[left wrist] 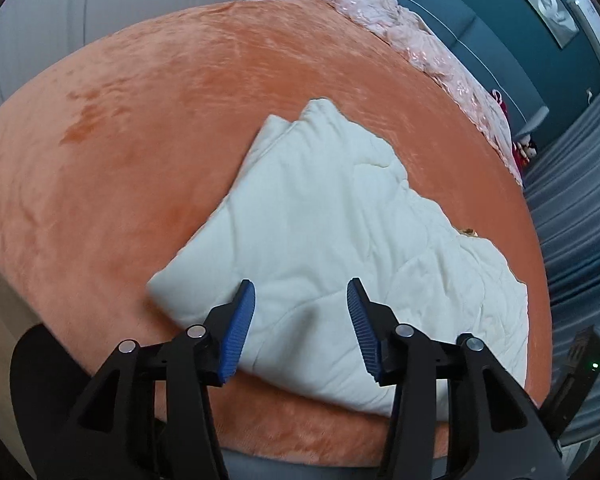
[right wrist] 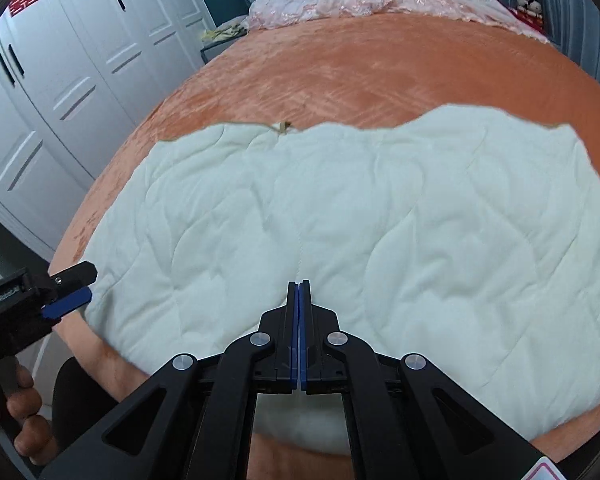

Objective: Fold large clothes
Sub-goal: 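Lift the gripped edge with both grippers and fold the jacket over in half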

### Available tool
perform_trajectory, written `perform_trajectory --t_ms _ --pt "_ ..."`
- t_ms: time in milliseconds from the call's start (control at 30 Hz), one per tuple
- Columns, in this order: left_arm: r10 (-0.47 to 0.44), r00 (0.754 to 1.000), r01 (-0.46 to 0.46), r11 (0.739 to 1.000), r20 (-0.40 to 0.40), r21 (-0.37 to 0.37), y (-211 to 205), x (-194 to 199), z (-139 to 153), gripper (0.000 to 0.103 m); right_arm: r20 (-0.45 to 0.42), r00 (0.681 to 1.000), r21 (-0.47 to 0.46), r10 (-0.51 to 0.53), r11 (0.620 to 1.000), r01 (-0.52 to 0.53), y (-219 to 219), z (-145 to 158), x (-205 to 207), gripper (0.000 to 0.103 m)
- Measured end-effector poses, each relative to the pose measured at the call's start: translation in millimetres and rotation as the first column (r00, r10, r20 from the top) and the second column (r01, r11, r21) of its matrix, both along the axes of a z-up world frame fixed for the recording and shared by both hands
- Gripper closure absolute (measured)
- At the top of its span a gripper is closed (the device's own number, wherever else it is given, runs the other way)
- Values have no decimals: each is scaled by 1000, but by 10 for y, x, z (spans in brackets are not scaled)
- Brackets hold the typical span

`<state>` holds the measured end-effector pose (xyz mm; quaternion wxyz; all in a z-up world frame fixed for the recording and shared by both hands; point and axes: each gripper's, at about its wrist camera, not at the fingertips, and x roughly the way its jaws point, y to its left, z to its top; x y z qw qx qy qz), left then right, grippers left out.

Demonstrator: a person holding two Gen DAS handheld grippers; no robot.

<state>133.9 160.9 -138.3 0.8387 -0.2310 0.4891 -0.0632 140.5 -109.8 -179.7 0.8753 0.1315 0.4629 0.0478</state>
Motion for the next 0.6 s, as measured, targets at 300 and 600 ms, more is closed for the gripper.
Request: perform_trajectory --t_ms 300,600 --pt "50 986 -80 979 -157 -189 157 -25 -542 35 -56 998 33 -22 999 23 87 -291 -56 103" --pt "13 995 -28 989 -103 -143 -134 237 -500 45 -69 997 16 -21 1000 22 86 -267 -36 103"
